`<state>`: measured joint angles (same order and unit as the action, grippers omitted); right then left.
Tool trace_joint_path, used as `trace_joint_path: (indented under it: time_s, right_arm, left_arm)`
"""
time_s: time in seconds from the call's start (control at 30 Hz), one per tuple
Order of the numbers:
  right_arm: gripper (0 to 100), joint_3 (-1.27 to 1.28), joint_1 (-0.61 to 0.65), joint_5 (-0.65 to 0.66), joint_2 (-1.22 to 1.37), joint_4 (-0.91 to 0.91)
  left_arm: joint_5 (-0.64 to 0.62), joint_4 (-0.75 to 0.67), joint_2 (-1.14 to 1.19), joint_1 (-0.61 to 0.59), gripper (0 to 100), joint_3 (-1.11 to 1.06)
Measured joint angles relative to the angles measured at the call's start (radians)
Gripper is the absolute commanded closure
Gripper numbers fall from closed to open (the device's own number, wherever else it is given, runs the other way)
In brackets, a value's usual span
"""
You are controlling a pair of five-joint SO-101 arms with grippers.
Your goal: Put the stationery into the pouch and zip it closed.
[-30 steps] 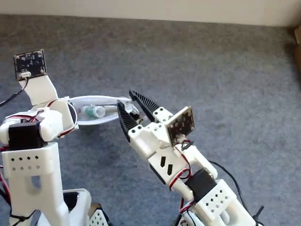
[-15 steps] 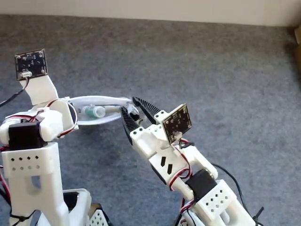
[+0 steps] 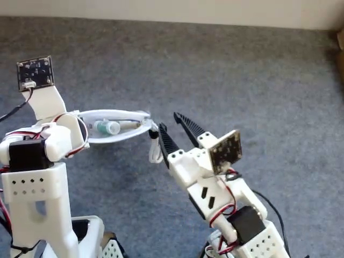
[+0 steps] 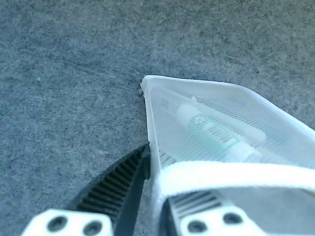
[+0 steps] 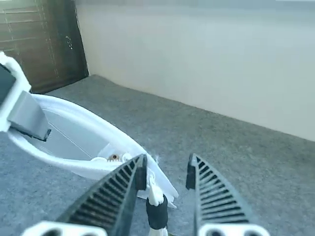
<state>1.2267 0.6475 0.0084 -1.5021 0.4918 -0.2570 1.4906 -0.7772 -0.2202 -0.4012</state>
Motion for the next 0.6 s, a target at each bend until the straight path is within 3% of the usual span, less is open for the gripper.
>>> trace_joint_path:
  time_s: [0.1,0.3,0.6]
  right_arm:
    - [86.8,0.041,0.0,0.028,0.017,0.0]
    - [75.9,0.044,0.023,0.031,0.144,0.0]
    - [75.8,0.044,0.052,0.04,0.334,-0.078]
  left_arm:
    - [0.0,0.0,0.0,0.0,99,0.0]
    - [0.0,0.0,0.0,0.0,99,0.0]
    - [0.0,0.0,0.0,0.0,99,-0.009]
